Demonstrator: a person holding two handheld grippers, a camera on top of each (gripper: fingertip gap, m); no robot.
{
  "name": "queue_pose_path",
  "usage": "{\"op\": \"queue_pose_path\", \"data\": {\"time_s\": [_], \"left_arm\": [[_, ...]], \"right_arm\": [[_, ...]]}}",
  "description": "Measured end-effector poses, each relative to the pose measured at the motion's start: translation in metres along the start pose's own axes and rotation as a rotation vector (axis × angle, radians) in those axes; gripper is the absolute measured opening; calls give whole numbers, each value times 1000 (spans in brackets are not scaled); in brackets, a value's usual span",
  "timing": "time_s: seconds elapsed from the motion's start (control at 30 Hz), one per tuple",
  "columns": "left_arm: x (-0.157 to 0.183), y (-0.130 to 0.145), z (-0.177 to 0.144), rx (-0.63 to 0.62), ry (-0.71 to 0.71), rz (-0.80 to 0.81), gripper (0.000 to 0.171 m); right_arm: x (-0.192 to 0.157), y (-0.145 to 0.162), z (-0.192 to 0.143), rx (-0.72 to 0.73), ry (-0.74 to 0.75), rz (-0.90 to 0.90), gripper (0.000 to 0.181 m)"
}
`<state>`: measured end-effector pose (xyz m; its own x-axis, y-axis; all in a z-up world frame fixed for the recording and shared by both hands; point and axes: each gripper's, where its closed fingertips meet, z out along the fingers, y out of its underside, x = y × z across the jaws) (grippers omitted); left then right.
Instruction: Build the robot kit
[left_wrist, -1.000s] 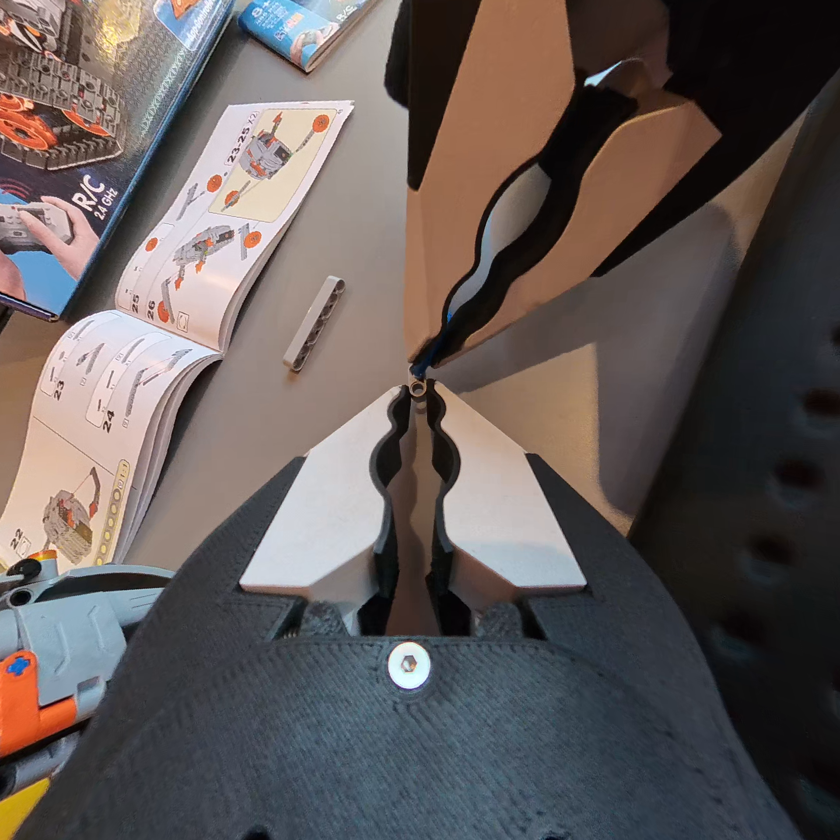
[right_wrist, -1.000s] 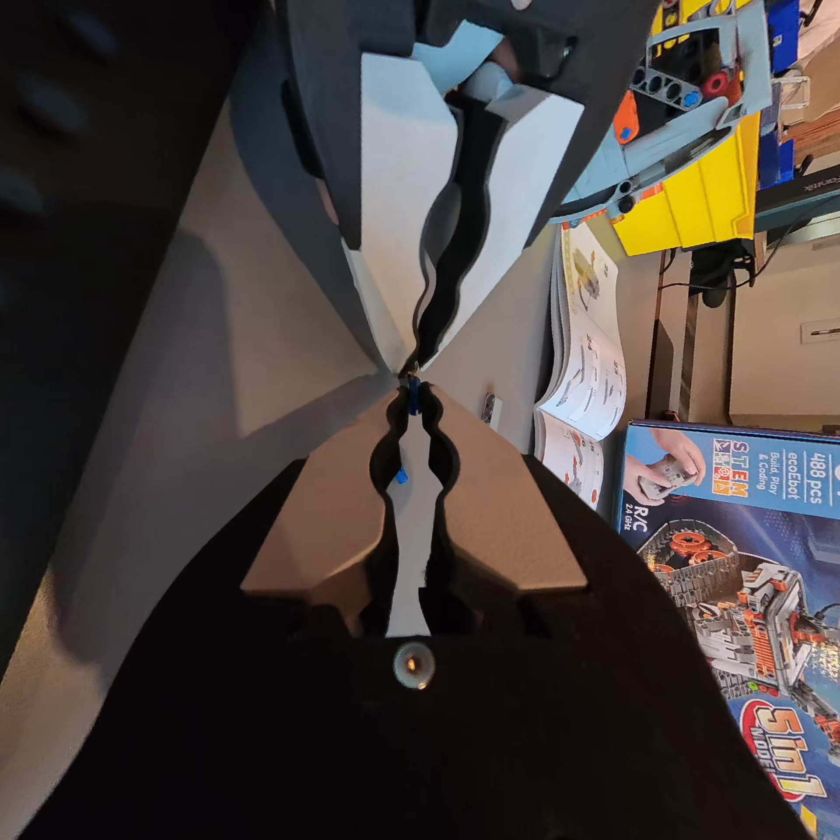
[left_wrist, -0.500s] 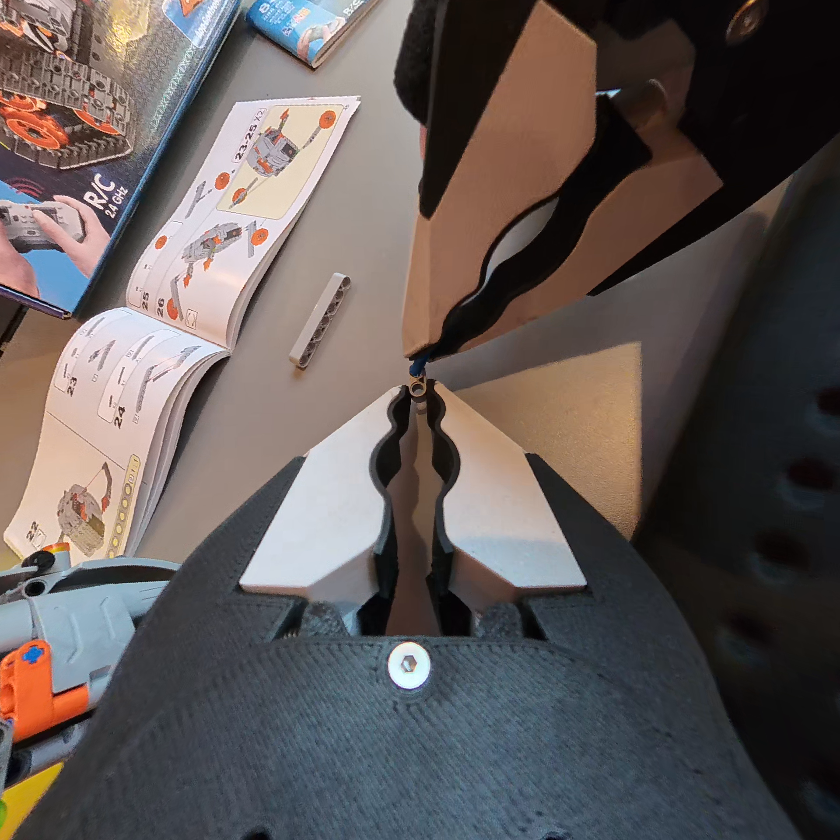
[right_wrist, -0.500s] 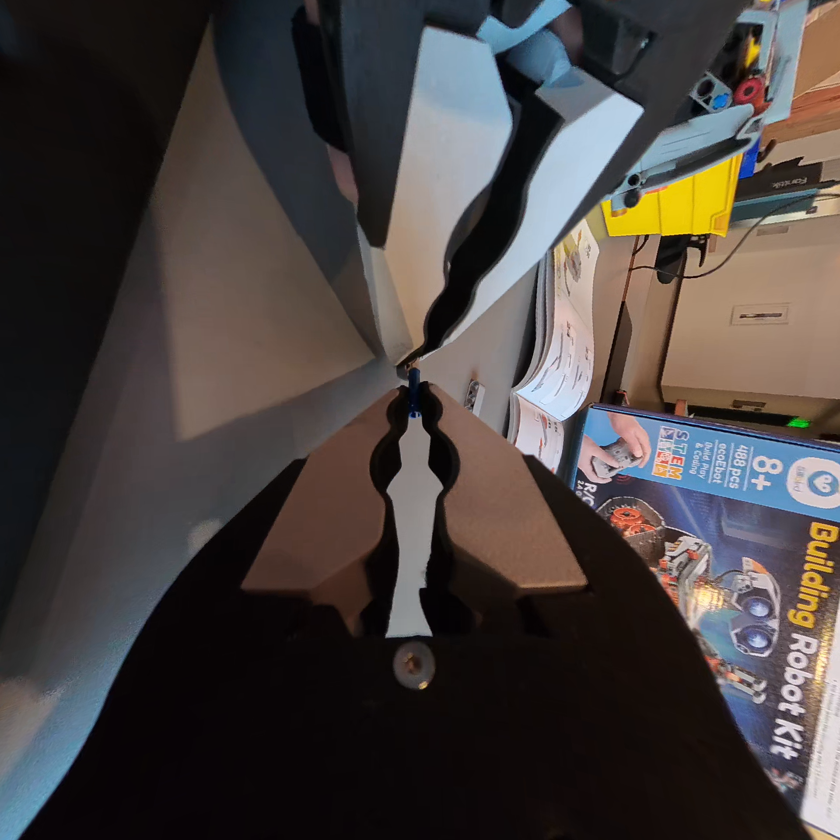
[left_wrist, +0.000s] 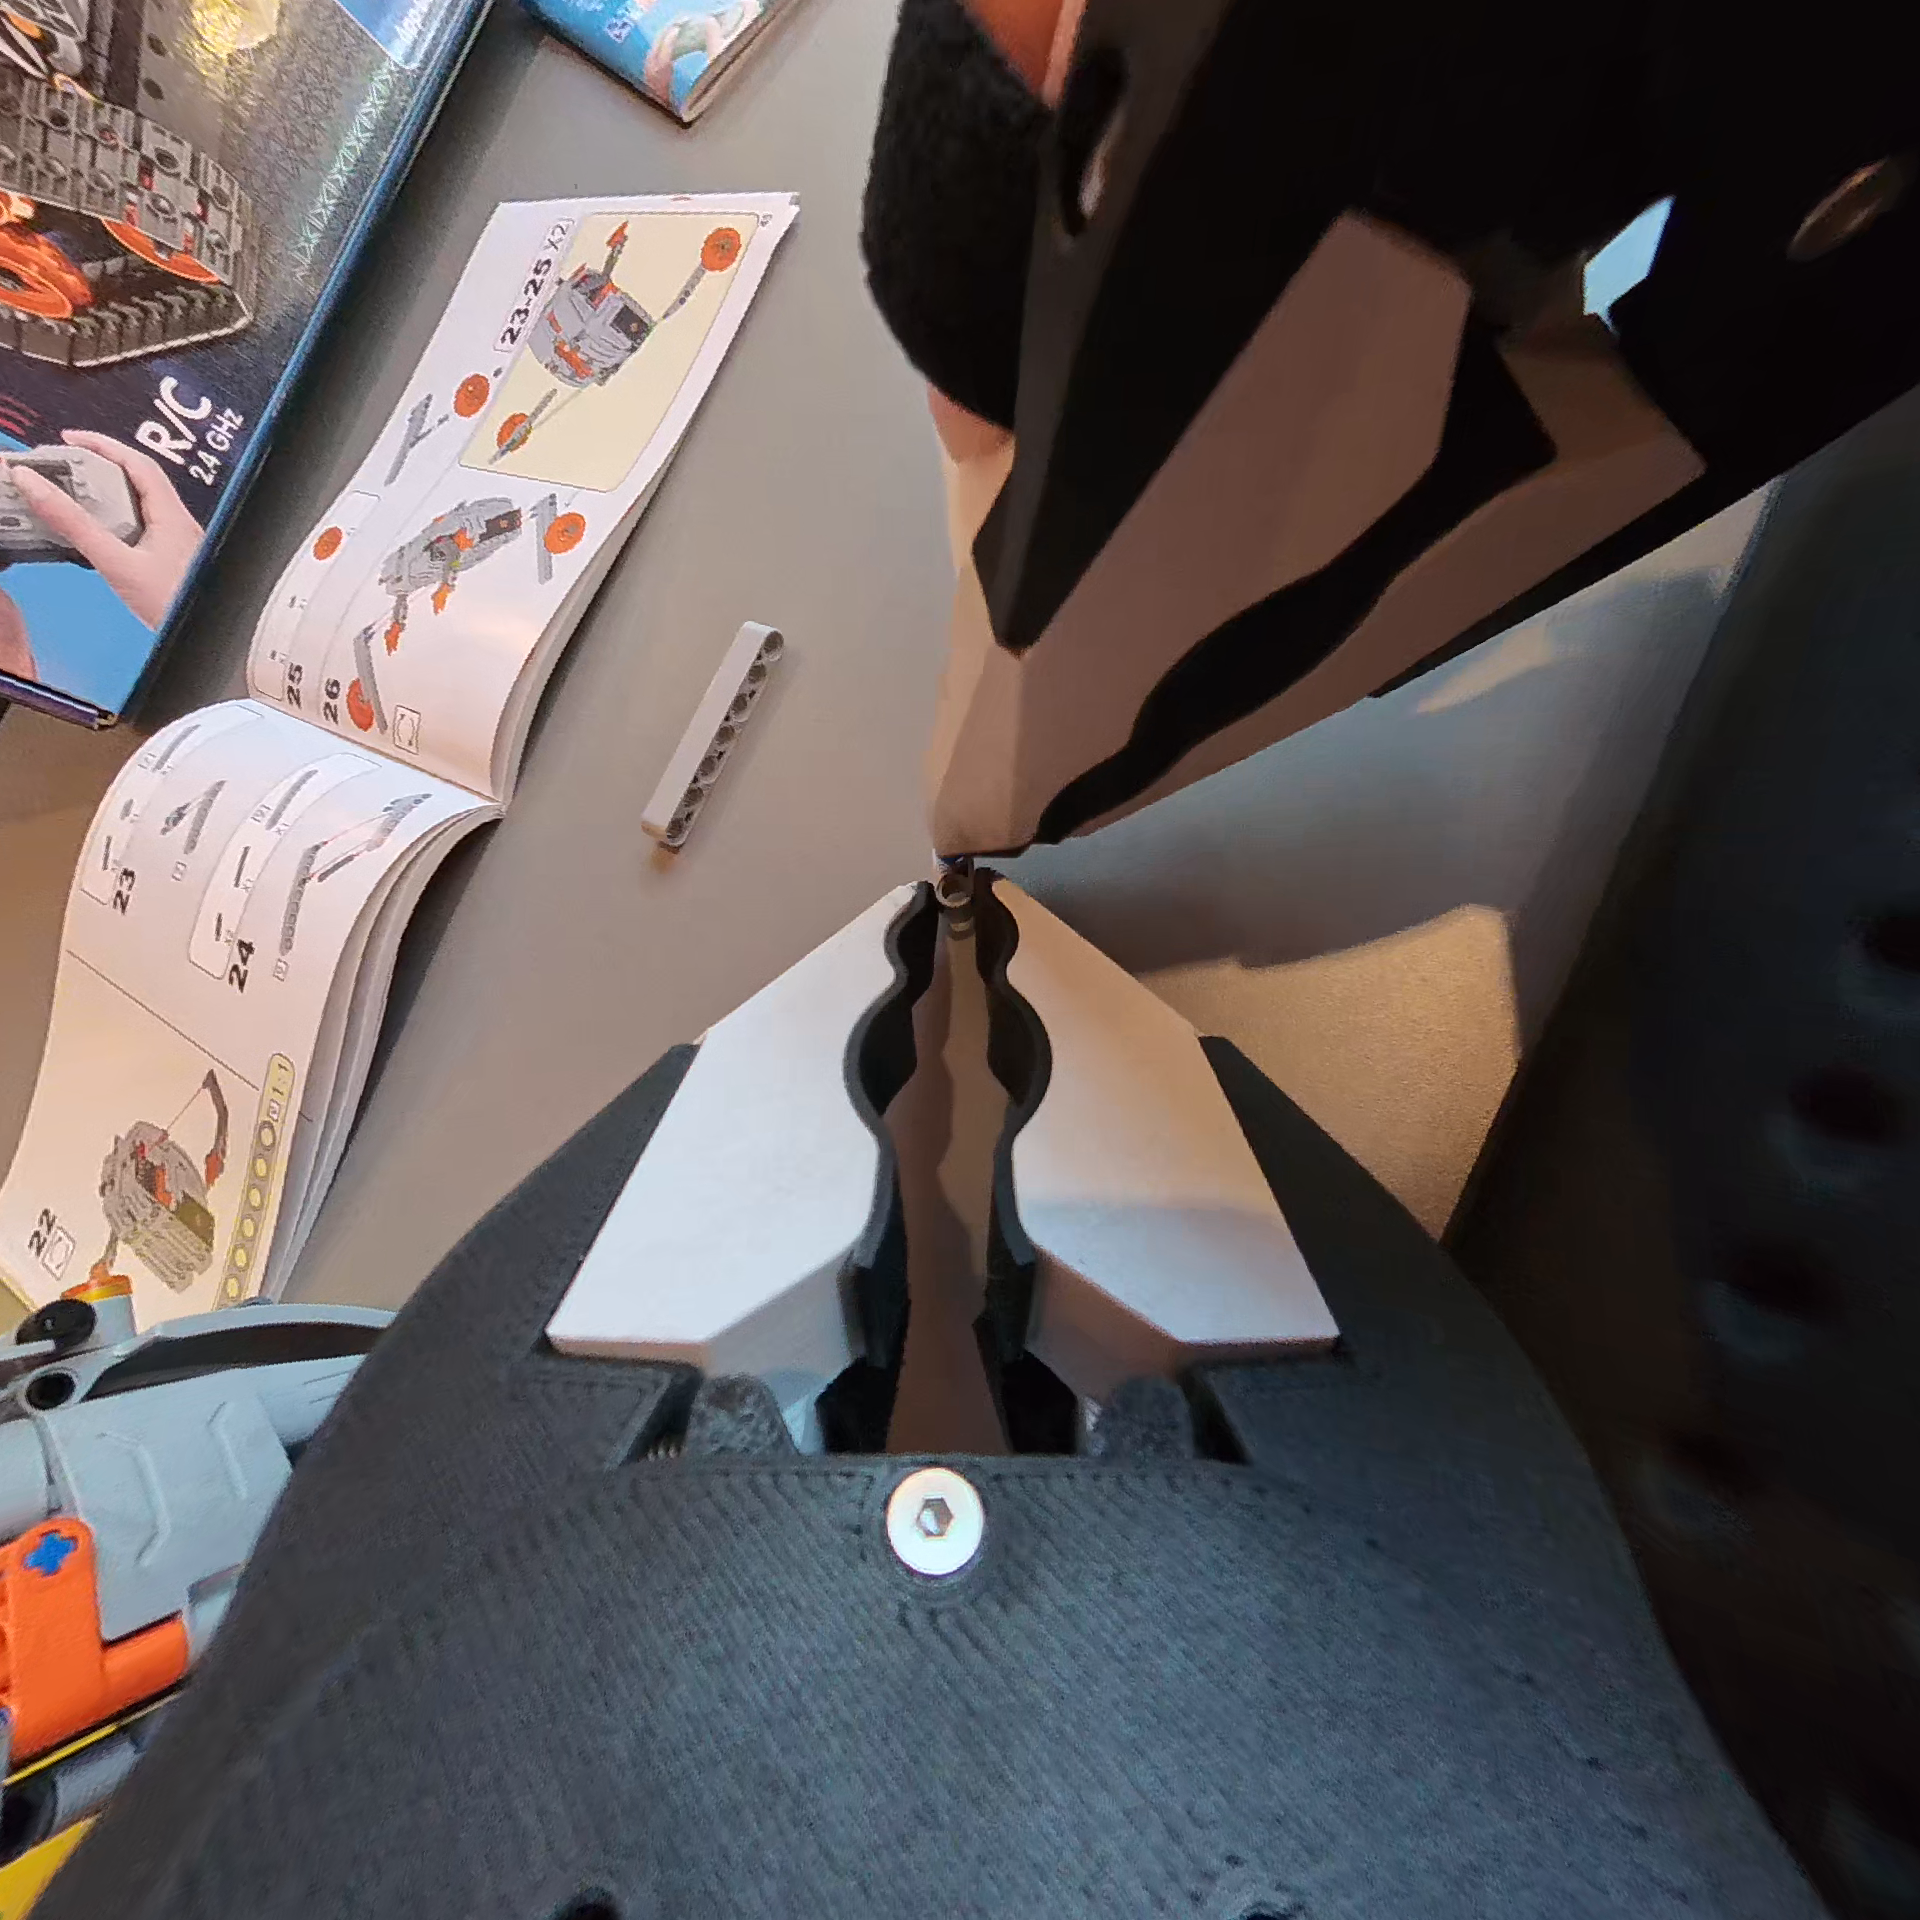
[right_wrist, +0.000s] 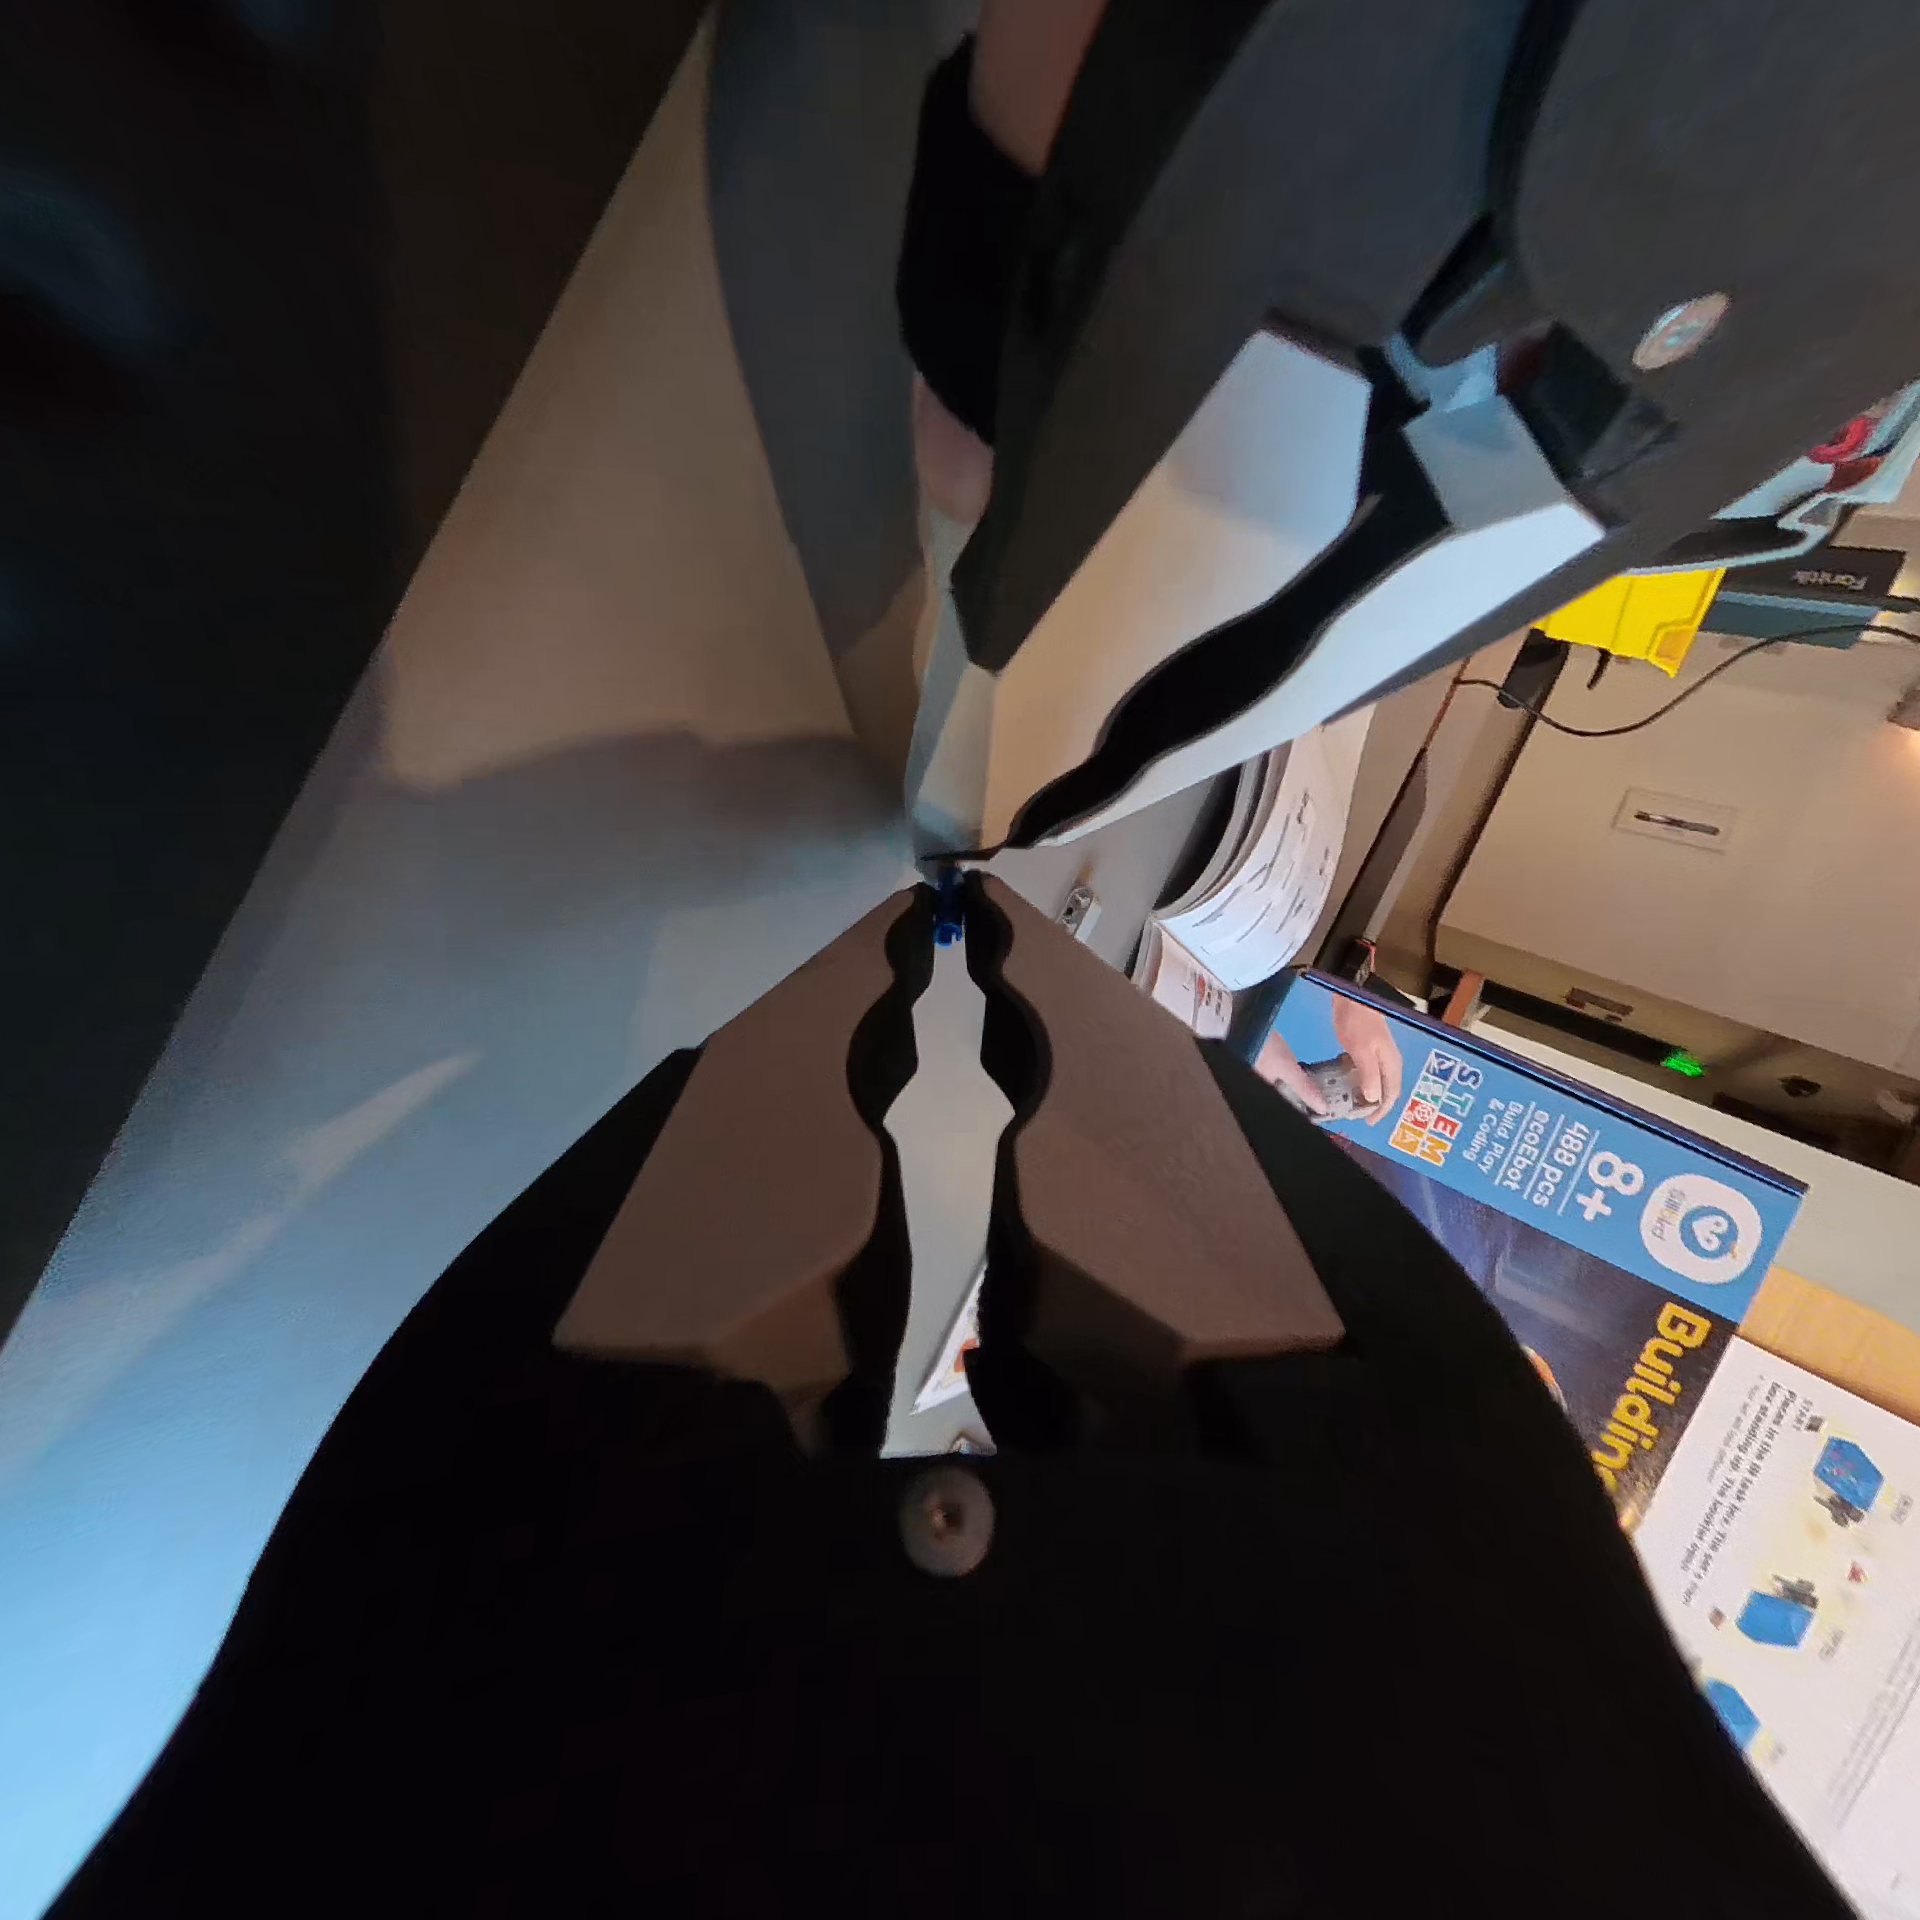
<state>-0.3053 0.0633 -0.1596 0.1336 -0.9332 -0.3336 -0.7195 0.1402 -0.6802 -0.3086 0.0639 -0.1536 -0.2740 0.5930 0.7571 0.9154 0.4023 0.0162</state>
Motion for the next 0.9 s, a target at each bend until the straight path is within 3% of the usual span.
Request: {"op": "queue_pose_path", "data": {"time_s": [0.37,0.5,0.67,0.9], "left_arm": [[1,-2,0,18,14,-1,6],[3,-3,-1,24,11,18,5],[4,-4,-2,28,6,30,5],[3,-9,-6,65,-3,44,5]], "right_arm": [[0,2,-2,109,-79,230,4],[-1,2,-4,82,-88,252,4],[-1,2,-6,14,-78,153,4],[1,2,-9,35,-202,202,4]]}}
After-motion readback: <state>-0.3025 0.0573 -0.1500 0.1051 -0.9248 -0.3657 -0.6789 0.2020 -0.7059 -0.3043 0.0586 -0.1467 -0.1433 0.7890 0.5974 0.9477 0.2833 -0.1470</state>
